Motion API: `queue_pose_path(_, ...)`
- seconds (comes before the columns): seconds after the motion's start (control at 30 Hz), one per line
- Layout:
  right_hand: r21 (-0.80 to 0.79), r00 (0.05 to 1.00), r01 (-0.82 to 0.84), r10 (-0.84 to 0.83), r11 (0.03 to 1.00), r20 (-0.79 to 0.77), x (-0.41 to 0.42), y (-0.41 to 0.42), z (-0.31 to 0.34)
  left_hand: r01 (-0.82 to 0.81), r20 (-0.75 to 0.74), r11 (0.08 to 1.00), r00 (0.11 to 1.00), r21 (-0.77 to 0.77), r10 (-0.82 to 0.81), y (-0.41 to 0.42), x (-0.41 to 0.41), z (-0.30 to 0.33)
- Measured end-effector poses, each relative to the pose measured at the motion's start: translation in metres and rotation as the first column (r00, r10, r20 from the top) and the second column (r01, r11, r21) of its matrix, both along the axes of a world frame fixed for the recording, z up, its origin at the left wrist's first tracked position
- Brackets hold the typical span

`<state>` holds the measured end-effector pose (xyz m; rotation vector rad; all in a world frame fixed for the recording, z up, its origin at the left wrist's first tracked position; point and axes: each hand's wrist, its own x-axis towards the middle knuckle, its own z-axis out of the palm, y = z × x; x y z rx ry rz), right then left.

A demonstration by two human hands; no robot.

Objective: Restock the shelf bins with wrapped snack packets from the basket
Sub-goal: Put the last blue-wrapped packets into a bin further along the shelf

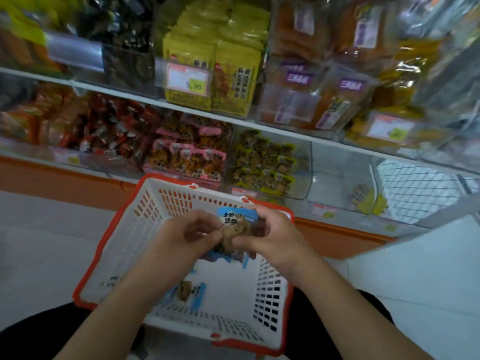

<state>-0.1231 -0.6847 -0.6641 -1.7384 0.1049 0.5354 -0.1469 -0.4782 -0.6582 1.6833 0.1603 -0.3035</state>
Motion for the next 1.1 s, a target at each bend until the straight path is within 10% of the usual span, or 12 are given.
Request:
queue_pose_path(0.27, 0.214, 0.978, 0.195, -0.207, 0.957, 0.038, -0.041, -0.045, 0.035, -0.233, -0.087, 0.935, 0.972, -0.268, 0.217, -0.066, -0.030, 0.051)
queue_pose_path(0.5, 0.151, 0.976, 0.104, -0.130, 0.983, 0.173, -0.061, -0.103, 0.056, -0.091, -0.263, 0.947, 0.965, -0.308, 0.008, -0.106, -0.038, 0.071)
queue_pose_path(0.67, 0.119, 0.934, 0.296, -0.313, 0.948, 0.173, -0.079, -0.130, 0.052, 0.132, -0.187, 0.989, 0.972, -0.066, -0.142, -0.136, -0.041, 0.078)
queue_pose_path(0.87, 0.182, 0.882, 0.448, -0.465, 0.876, 0.068, -0.099, -0.139, 0.042, -0.086, -0.137, 0.984, 0.988, -0.155, 0.065, -0.182, -0.048, 0.075)
queue_pose_path(1.1, 0.007, 0.807, 0.582, -0.579, 0.813, 0.121, -0.064, -0.174, 0.023, 0.036, -0.022, 0.998, 0.999, 0.050, -0.035, -0.216, -0.012, 0.047)
